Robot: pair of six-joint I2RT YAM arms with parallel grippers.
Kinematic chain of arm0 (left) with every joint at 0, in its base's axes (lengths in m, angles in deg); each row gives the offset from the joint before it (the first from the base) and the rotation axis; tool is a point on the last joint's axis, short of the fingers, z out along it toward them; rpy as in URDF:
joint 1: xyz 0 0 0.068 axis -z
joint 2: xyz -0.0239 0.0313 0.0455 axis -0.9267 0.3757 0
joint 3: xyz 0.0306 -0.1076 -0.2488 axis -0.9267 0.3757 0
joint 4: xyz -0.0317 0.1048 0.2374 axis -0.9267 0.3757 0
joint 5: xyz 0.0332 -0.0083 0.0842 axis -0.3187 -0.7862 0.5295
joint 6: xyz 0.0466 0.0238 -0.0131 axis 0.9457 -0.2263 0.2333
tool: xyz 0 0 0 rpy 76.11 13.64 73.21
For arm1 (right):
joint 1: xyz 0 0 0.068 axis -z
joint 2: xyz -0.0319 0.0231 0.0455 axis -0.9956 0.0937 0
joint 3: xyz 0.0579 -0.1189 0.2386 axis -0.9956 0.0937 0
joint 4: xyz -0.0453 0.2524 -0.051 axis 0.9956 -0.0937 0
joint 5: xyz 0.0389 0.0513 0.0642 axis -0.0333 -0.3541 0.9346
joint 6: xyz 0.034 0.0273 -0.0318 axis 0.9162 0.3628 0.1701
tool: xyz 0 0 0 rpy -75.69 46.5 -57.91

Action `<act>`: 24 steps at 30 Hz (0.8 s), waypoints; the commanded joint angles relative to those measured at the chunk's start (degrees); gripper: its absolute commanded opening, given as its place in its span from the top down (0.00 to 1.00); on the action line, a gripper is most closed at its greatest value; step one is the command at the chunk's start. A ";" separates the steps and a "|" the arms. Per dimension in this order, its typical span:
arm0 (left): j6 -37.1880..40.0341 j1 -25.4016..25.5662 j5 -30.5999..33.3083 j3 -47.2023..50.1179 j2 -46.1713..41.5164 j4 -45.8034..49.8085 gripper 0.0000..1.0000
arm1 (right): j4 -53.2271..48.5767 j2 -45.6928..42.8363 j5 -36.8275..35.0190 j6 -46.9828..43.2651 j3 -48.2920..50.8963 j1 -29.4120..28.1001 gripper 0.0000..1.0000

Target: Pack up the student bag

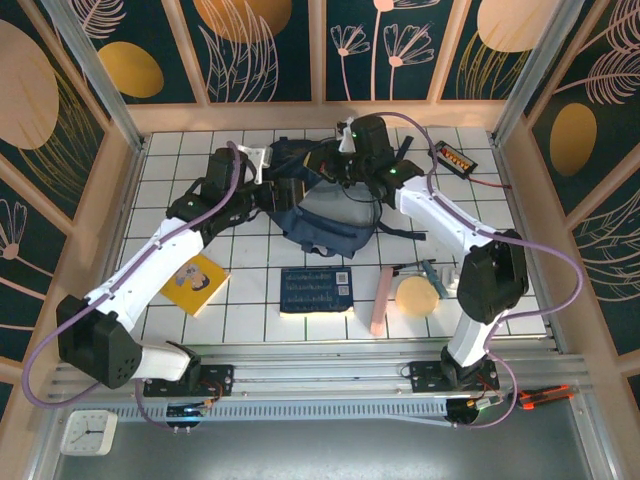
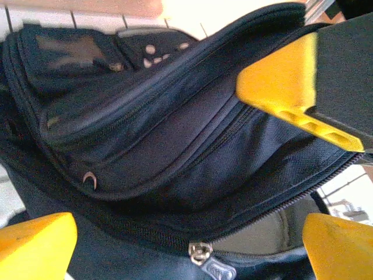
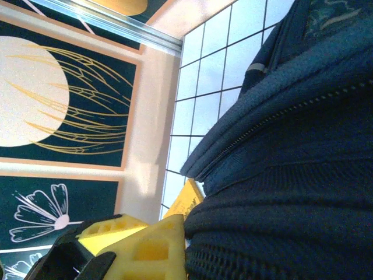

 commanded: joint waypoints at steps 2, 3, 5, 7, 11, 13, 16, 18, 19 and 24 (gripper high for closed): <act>13.36 0.98 5.39 -0.64 1.69 -4.90 0.01 | 6.97 0.95 4.98 2.21 -6.12 -0.73 1.00; 15.48 0.97 6.13 -1.32 2.47 -4.29 0.01 | 6.87 1.37 5.30 2.53 -6.67 -0.81 1.00; 17.91 0.99 6.80 -2.48 3.83 -3.59 0.02 | 6.79 1.79 5.89 2.91 -7.45 -0.90 1.00; 19.91 1.05 6.05 -3.38 5.02 -3.84 0.01 | 6.89 2.19 6.55 3.47 -7.88 -0.98 1.00; 20.50 1.08 8.04 -6.37 8.98 -3.04 0.07 | 6.93 3.23 8.30 3.78 -9.19 -1.27 1.00; 19.19 1.08 8.82 -9.12 11.69 -1.92 0.25 | 6.92 3.80 9.26 3.78 -9.51 -1.49 1.00; 15.91 1.08 8.18 -13.10 15.03 -0.73 0.90 | 6.41 3.93 10.09 3.82 -8.31 -1.37 1.00; 13.70 1.08 8.77 -15.41 16.80 0.65 1.00 | 5.53 2.59 8.03 3.67 -5.64 -0.87 0.74; 12.80 1.08 9.28 -16.69 17.62 1.90 1.00 | 5.10 1.34 6.35 3.47 -3.65 -0.43 0.58; 10.53 0.99 10.01 -18.31 19.00 3.97 1.00 | 5.05 -6.32 -1.45 1.77 6.39 0.92 0.27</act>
